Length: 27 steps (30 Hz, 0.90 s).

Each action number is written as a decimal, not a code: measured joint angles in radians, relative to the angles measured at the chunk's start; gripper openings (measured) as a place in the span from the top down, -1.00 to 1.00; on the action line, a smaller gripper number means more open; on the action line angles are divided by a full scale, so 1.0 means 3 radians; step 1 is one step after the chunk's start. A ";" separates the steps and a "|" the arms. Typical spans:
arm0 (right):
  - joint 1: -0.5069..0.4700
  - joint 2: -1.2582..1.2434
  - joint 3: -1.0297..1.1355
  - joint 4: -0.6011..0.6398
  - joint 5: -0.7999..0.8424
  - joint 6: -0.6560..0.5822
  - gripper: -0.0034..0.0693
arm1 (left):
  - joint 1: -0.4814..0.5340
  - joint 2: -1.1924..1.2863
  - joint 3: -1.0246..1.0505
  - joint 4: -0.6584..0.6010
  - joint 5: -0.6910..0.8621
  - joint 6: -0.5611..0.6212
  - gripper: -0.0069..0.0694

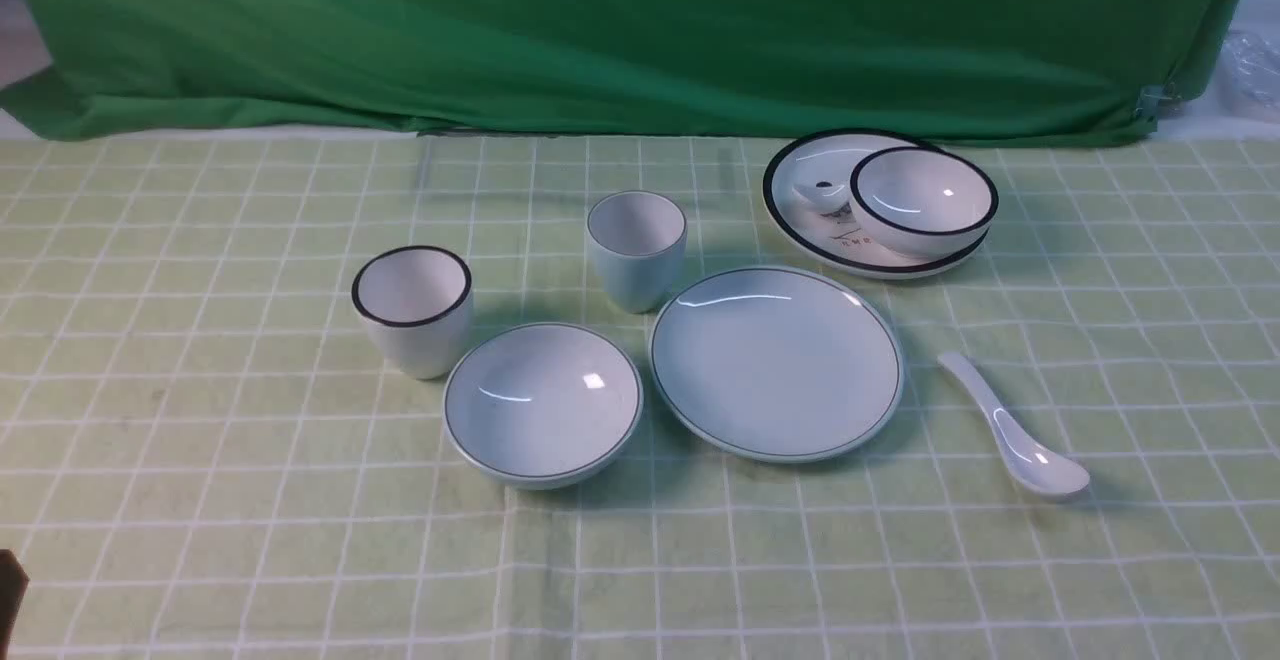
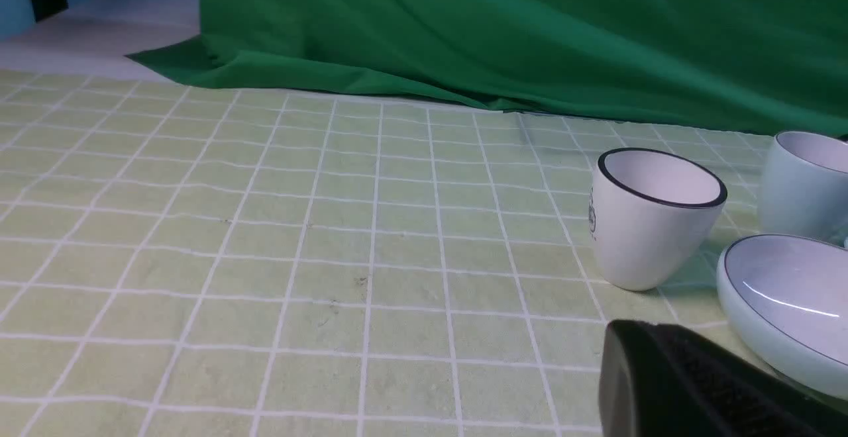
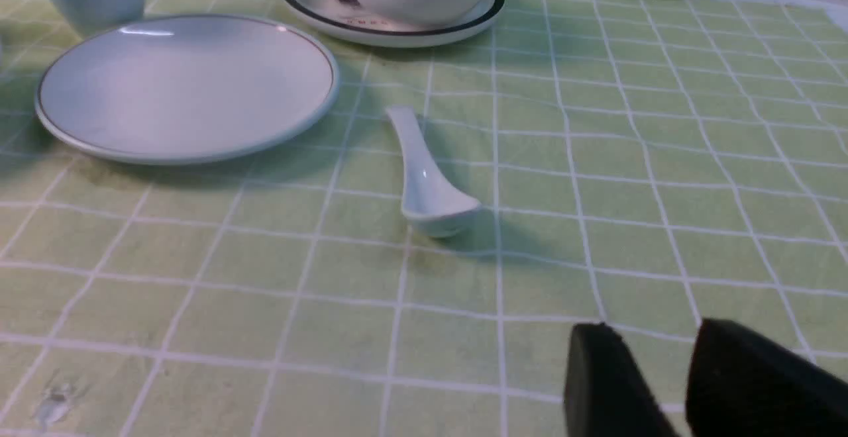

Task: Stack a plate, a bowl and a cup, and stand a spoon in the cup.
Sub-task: Use the left arm to grab a blue rice bowl

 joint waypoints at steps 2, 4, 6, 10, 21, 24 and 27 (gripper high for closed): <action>0.0000 0.0000 0.0000 0.0000 0.0000 0.0000 0.25 | 0.0000 0.0000 0.0000 0.0000 0.0000 0.0000 0.79; 0.0000 0.0000 0.0000 0.0000 0.0000 0.0000 0.25 | 0.0000 0.0000 0.0000 0.0000 -0.0002 0.0000 0.79; 0.0000 0.0000 0.0000 0.0000 0.0000 0.0000 0.25 | 0.0000 0.0000 0.0000 0.0000 -0.0002 0.0000 0.79; 0.0000 0.0000 0.0000 0.0000 0.0000 0.0000 0.25 | 0.0000 0.0000 0.0000 0.0000 -0.0004 0.0000 0.79; 0.0000 0.0000 0.0000 0.0000 0.0000 0.0000 0.25 | 0.0000 0.0000 0.0000 -0.0658 -0.0338 -0.0473 0.79; 0.0000 0.0000 0.0000 0.0000 0.0000 0.0000 0.25 | 0.0000 0.0000 0.0000 -0.1341 -0.0681 -0.0789 0.79; 0.0000 0.0000 0.0000 0.0000 0.0000 0.0000 0.25 | -0.0003 -0.0002 -0.0021 -0.1499 -0.0830 -0.0887 0.79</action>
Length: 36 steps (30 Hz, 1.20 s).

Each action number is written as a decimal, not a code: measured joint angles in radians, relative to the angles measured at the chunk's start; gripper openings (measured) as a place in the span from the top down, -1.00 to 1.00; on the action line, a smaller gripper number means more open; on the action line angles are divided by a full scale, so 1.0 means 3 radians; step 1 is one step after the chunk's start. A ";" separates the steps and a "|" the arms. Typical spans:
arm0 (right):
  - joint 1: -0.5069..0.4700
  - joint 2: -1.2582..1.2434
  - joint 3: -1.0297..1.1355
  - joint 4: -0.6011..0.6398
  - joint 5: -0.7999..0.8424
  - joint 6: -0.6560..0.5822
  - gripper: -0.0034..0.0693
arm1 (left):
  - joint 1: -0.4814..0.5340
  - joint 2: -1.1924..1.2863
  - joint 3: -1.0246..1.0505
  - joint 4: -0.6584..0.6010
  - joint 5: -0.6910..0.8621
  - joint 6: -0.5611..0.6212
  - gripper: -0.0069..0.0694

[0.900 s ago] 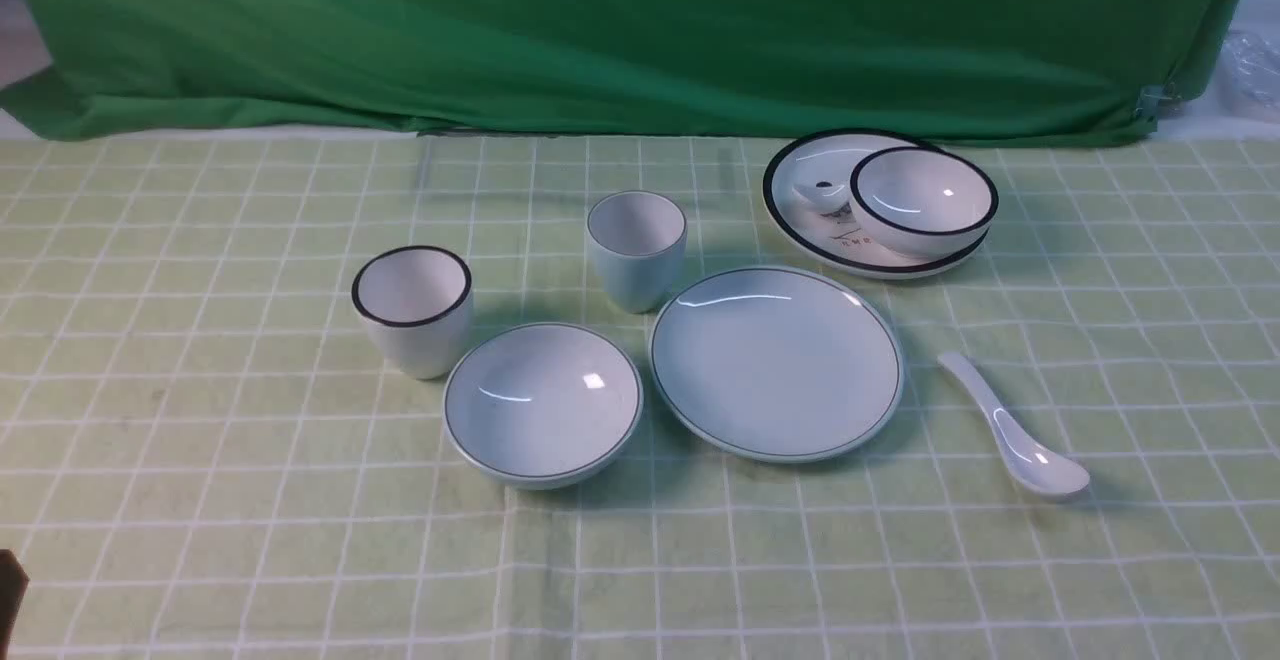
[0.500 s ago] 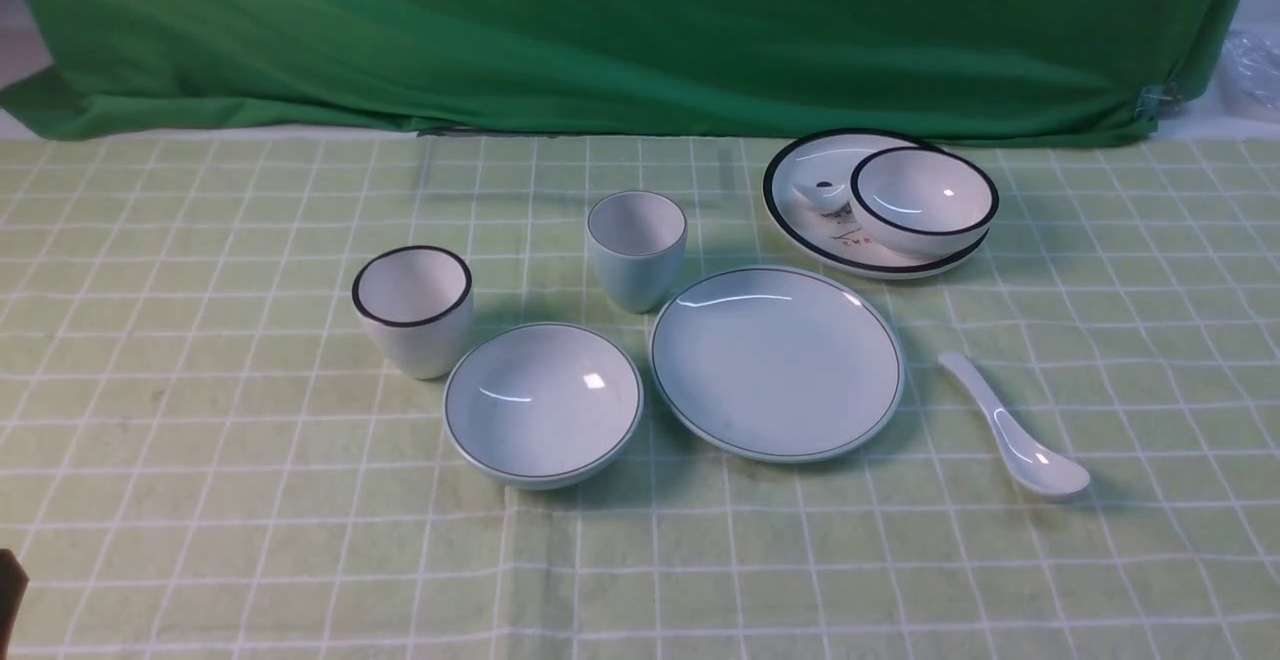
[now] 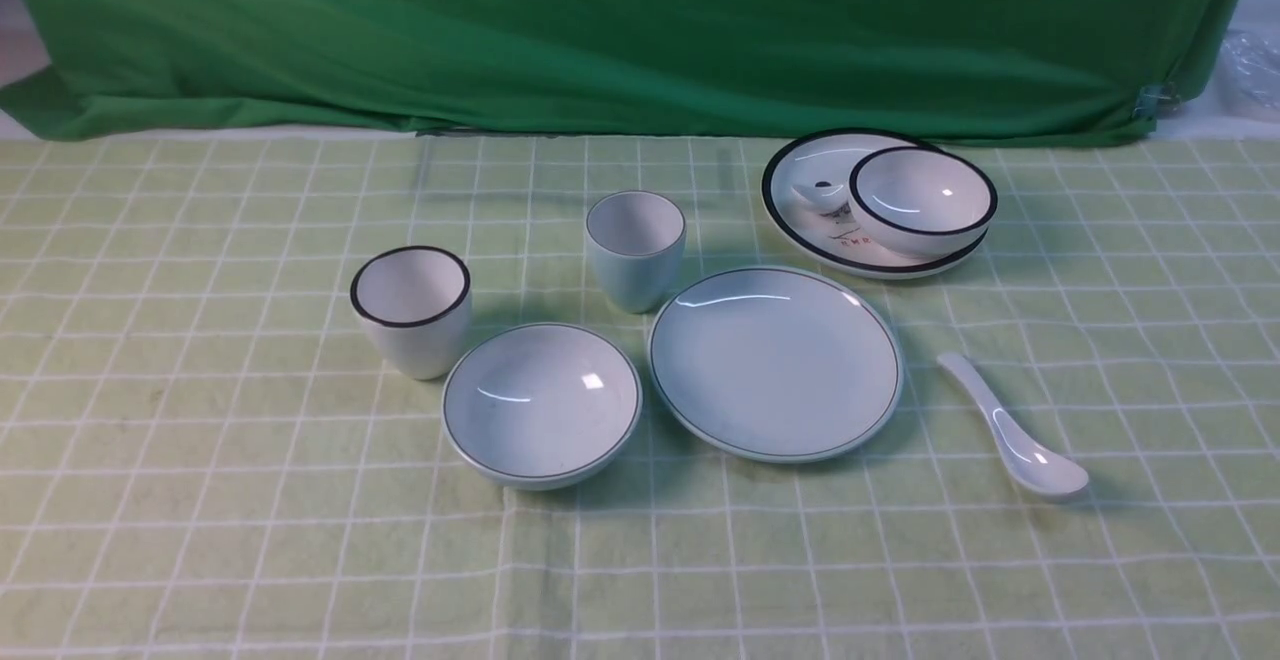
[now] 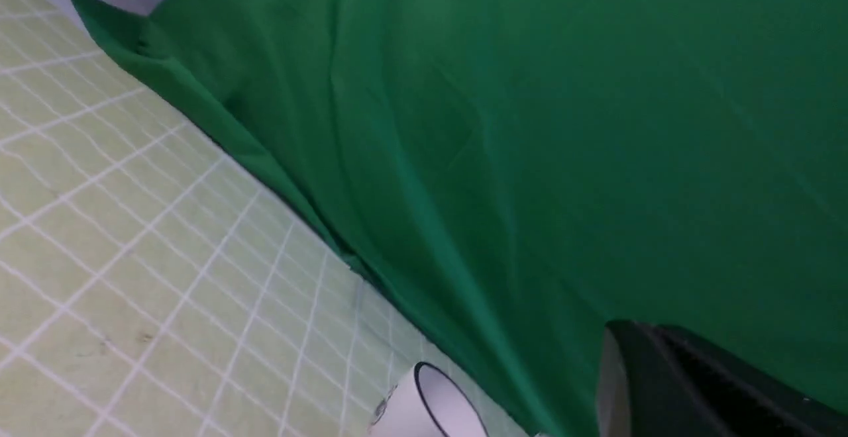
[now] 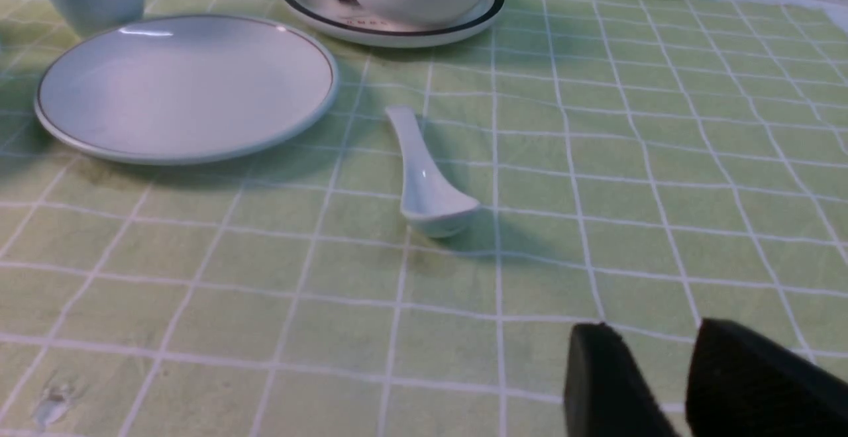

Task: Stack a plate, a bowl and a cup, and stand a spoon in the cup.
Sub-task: Use the left arm to grab a blue rice bowl

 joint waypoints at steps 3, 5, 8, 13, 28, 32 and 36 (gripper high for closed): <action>0.0000 0.0000 0.0000 0.0000 0.0000 0.0000 0.25 | -0.0014 0.0036 -0.0395 0.0032 0.0539 0.0056 0.79; 0.0000 0.0000 0.0000 0.0000 0.0000 0.0000 0.25 | -0.0045 0.0206 -0.0726 0.0107 0.0909 0.0285 0.79; 0.0000 0.0000 0.0000 0.0000 0.0000 0.0000 0.25 | -0.0083 0.0692 -0.1364 0.0169 0.1621 0.0786 0.79; 0.0000 0.0000 0.0000 0.0000 0.0000 0.0000 0.25 | -0.0192 0.1842 -0.2213 0.0241 0.2663 0.1567 0.79; 0.0000 0.0000 0.0000 0.0030 -0.0193 0.0020 0.25 | -0.2102 0.3999 -0.3195 0.1161 0.2834 0.1764 0.77; 0.0000 0.0000 0.0000 0.0504 -0.0517 0.0605 0.25 | -0.2107 0.4326 -0.3368 0.1240 0.2952 0.1764 0.77; 0.0000 0.0000 0.0000 0.0846 -0.0771 0.1467 0.25 | -0.2107 0.4652 -0.3437 0.1489 0.2961 0.1769 0.76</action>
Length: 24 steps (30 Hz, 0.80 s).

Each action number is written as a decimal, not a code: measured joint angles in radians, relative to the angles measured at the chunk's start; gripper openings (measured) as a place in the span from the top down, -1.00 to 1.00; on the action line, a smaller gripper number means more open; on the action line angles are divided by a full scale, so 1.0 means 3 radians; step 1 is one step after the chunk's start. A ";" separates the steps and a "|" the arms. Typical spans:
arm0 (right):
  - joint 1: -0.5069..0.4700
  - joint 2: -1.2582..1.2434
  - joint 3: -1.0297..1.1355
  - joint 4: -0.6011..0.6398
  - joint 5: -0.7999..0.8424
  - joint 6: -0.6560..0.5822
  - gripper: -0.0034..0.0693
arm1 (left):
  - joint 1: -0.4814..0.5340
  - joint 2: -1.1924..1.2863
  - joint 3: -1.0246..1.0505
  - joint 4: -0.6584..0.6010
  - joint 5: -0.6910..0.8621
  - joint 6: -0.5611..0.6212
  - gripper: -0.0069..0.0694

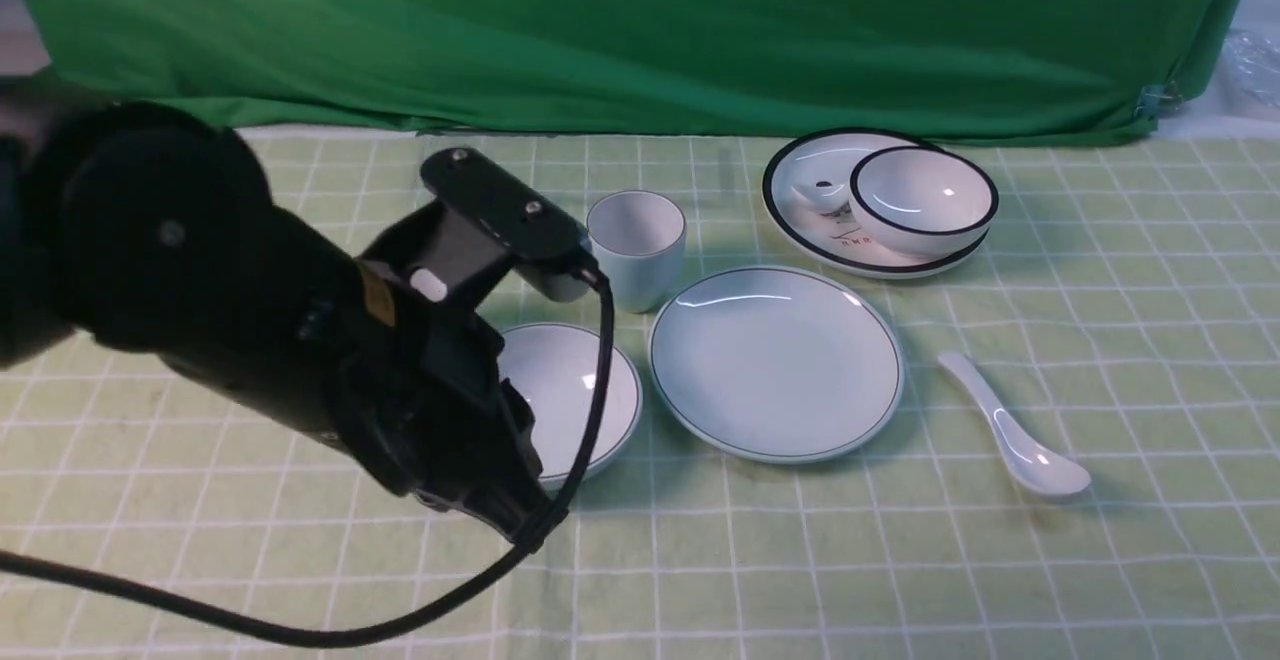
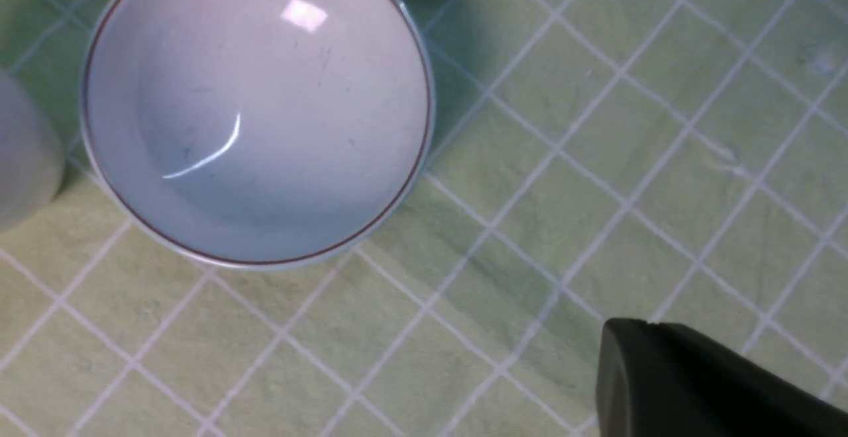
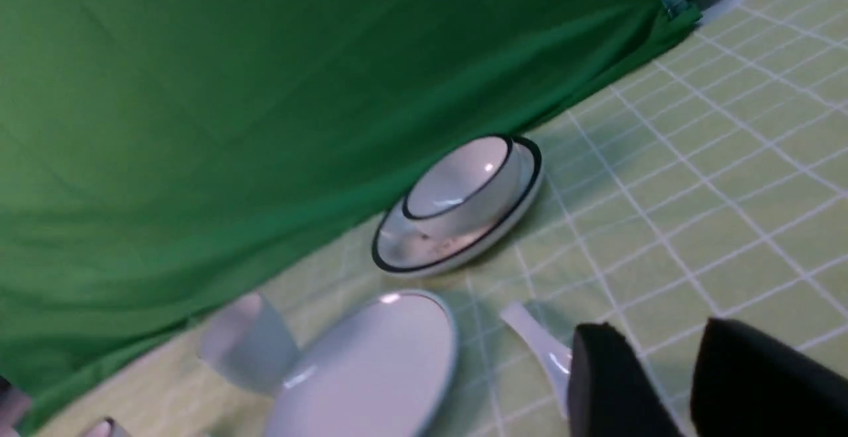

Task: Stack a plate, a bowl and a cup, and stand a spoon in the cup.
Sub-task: Use the left arm to grab a blue rice bowl

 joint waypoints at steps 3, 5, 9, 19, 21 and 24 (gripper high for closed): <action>0.0011 0.0007 -0.0042 0.0030 0.0156 0.0096 0.27 | 0.0000 0.0160 0.0000 0.0140 -0.0082 0.0007 0.72; 0.0086 0.0176 -0.0381 0.0042 0.0712 -0.0081 0.38 | 0.0000 0.0363 0.0000 0.0315 -0.0218 0.0007 0.59; 0.0230 0.0663 -0.1037 0.0048 0.1459 -0.0762 0.53 | 0.0000 0.0662 -0.0003 0.0460 -0.0410 0.0007 0.25; 0.0293 0.1751 -0.1936 0.0056 0.2392 -0.1558 0.55 | 0.0000 0.1122 -0.0003 0.0857 -0.0949 0.0007 -0.32; 0.0293 0.1825 -0.1936 0.0056 0.2406 -0.1595 0.54 | 0.0000 0.1215 -0.0004 0.0962 -0.1080 0.0007 -0.26; 0.0293 0.1847 -0.1936 0.0056 0.2402 -0.1627 0.53 | 0.0000 0.1303 -0.0004 0.0965 -0.1099 0.0007 -0.01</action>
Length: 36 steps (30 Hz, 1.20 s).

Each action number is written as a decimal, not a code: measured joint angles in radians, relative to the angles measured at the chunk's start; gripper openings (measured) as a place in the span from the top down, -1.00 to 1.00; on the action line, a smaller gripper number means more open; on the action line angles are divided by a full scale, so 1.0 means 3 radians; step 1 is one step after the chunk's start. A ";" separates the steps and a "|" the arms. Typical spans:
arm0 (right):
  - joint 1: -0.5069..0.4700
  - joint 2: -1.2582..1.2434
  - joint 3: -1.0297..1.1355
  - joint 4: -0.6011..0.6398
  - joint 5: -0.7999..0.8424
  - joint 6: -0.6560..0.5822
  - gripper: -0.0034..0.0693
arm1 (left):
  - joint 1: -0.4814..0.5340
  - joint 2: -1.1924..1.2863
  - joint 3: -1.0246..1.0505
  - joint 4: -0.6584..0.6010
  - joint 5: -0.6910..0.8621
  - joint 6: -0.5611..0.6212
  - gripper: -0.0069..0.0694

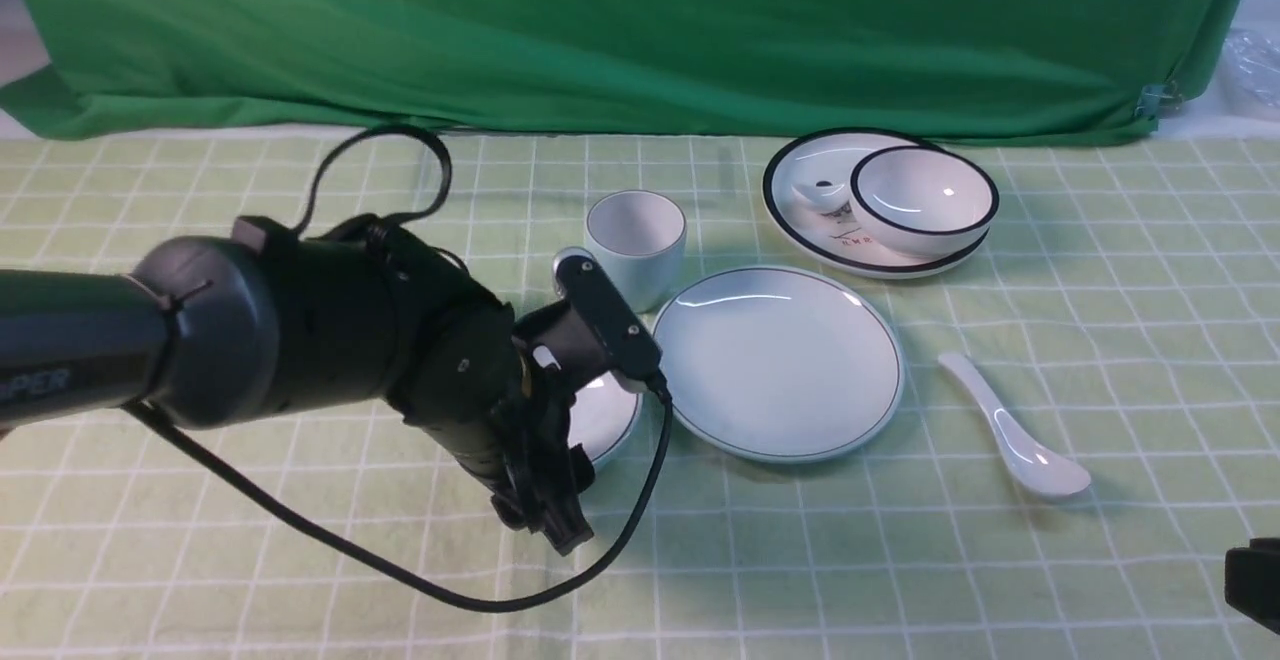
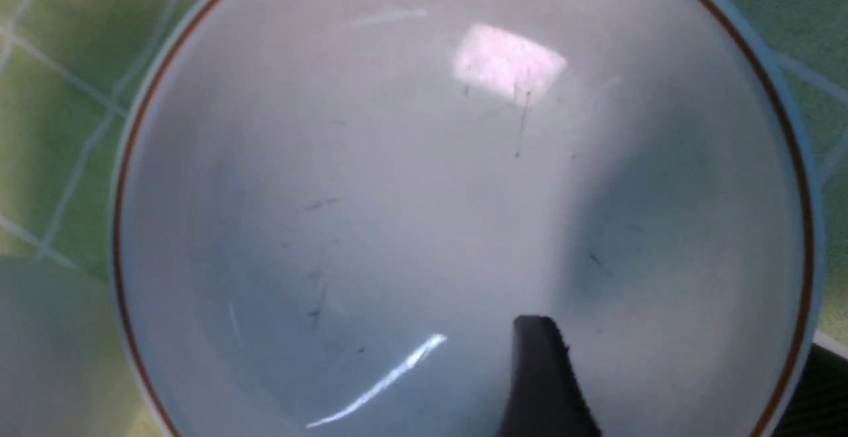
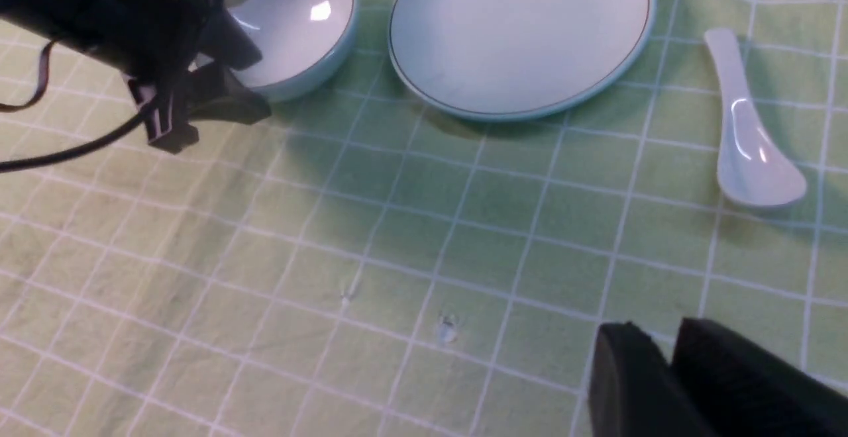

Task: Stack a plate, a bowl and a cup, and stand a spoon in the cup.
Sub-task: Use the left arm to grab a blue rice bowl, then use the left arm to put the blue rice bowl into the blue large plate in the middle

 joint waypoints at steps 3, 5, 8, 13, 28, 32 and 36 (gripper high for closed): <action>0.0000 0.0000 -0.0003 0.0000 0.0000 -0.0024 0.51 | 0.0000 0.0023 0.0000 -0.0049 0.0034 0.0014 0.29; 0.0000 0.0000 -0.0003 0.0000 0.0000 -0.0061 0.51 | -0.0006 0.0016 -0.0015 -0.0101 -0.0007 0.0039 0.62; 0.0000 0.0000 -0.0004 0.0000 0.0000 -0.0114 0.51 | -0.0006 -0.0031 -0.0049 -0.0111 0.0037 0.0090 0.70; 0.0000 0.0000 -0.0006 0.0000 0.0000 -0.0122 0.51 | -0.0136 -0.0222 -0.0337 -0.0255 0.0707 0.0086 0.72; 0.0000 0.0000 -0.0006 0.0000 0.0023 -0.0123 0.51 | -0.0585 0.0875 -0.2071 -0.0533 0.0861 0.0545 0.72; 0.0000 0.0000 -0.0006 0.0000 0.0039 -0.0129 0.49 | -0.0627 0.1172 -0.2362 -0.0481 0.1018 0.0552 0.72; 0.0000 0.0000 -0.0006 0.0000 0.0039 -0.0139 0.47 | -0.0661 0.1332 -0.2550 -0.0398 0.1078 0.0590 0.72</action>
